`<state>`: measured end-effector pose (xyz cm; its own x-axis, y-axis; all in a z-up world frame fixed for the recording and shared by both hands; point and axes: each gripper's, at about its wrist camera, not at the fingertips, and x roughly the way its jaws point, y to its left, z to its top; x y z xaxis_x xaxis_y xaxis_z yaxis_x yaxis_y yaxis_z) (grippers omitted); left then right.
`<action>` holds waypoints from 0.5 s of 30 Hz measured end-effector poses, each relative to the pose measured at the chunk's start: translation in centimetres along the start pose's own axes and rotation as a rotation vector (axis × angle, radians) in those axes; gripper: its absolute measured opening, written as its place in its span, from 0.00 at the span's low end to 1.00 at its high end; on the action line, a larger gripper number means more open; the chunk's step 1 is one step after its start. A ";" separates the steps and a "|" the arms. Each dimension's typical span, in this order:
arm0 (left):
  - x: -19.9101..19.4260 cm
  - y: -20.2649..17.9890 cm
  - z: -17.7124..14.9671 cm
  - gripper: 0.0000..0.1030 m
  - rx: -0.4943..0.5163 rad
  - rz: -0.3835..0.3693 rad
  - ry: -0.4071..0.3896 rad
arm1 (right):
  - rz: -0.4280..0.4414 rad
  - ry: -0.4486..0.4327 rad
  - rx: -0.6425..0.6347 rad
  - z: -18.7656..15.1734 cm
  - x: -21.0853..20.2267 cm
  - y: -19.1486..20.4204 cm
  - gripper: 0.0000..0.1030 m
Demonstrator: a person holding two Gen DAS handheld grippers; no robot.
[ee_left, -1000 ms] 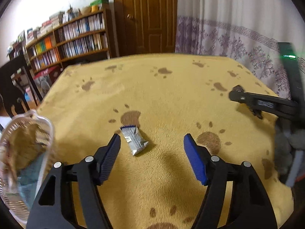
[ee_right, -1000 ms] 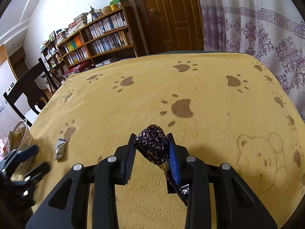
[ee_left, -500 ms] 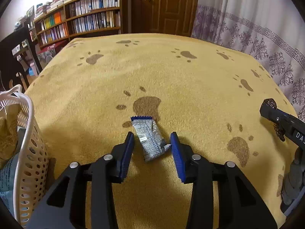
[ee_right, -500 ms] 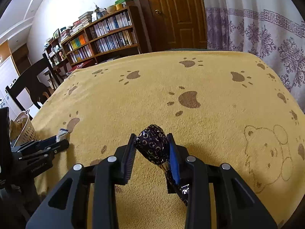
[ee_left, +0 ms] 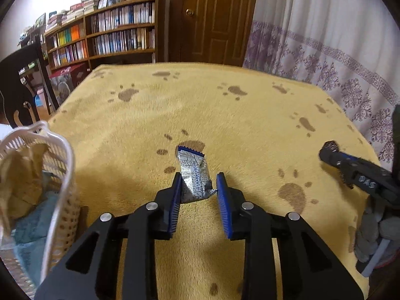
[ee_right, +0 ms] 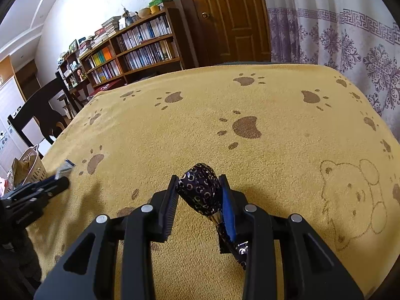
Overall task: Organize snacks
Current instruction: 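Grasp the silver wrapper packet with the left tool while the right tool holds the candy, then drop the silver packet into the basket with the left tool while the right tool carries the candy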
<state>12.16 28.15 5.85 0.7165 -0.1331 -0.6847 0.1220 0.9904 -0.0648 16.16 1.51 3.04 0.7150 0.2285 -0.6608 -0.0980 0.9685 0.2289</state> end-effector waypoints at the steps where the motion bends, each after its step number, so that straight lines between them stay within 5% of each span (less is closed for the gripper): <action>1: -0.5 0.0 0.1 0.27 0.002 0.002 -0.010 | 0.000 -0.001 0.002 0.0 -0.1 0.0 0.32; 15: -9.8 5.1 1.2 0.27 -0.067 0.124 -0.177 | 0.034 -0.031 0.014 -0.1 -1.6 0.6 0.32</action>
<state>6.56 34.48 13.14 0.8334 -0.0087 -0.5527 -0.0160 0.9991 -0.0398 14.88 1.69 4.17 0.7329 0.2575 -0.6298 -0.1128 0.9588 0.2608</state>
